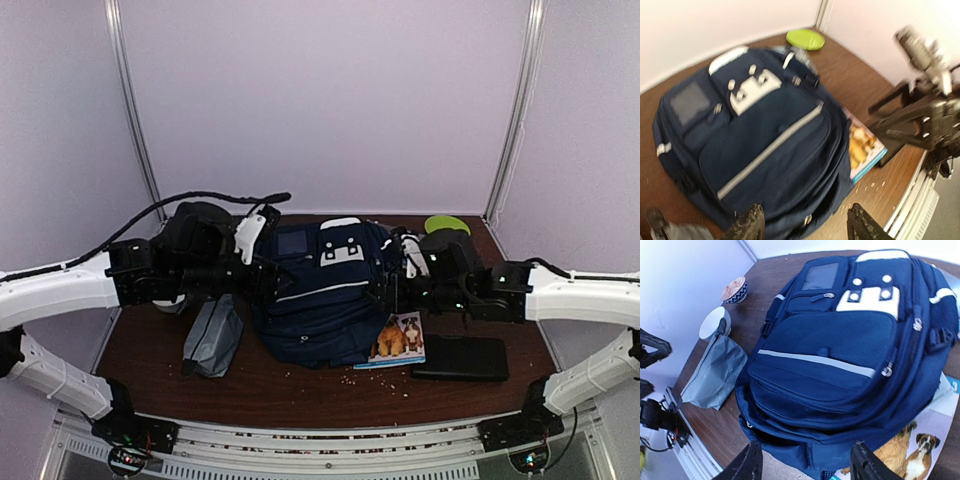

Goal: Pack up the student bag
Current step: Unzip the student bag at the center of the board.

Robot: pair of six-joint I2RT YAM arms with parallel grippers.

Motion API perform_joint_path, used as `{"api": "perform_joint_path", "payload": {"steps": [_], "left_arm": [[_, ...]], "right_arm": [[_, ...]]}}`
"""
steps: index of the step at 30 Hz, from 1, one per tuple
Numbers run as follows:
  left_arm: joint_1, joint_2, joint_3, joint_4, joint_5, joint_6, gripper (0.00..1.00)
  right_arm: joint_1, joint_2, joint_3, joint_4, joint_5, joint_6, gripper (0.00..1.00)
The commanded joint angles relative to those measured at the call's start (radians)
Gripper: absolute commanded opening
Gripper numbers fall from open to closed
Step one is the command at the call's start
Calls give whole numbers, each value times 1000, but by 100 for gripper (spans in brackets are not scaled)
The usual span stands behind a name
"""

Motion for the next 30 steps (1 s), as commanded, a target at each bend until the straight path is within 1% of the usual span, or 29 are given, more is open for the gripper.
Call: {"api": "perform_joint_path", "payload": {"steps": [1,4,7,10,15,18,23,26,30], "left_arm": [[-32,-68,-147,-47,-150,-132,94],[-43,-138,-214,-39,-197,-185,94],[-45,-197,-259,-37,-231,-215,94],[-45,-237,-294,-38,-247,-234,94],[-45,-277,-336,-40,-246,-248,94],[-45,-283,-344,-40,-241,-246,94],[-45,-281,-345,-37,-237,-244,94],[-45,-270,-343,-35,-234,-239,94],[-45,-249,-335,-33,-227,-233,94]], "right_arm": [[83,129,200,-204,88,-357,58],[116,211,284,-249,91,-465,58],[143,287,347,-261,82,-529,58],[164,371,424,-325,89,-570,55],[185,452,464,-355,134,-635,56],[192,479,479,-367,154,-671,57],[195,511,508,-389,183,-697,55],[199,531,515,-387,213,-714,52],[204,568,528,-397,281,-724,43]]}}
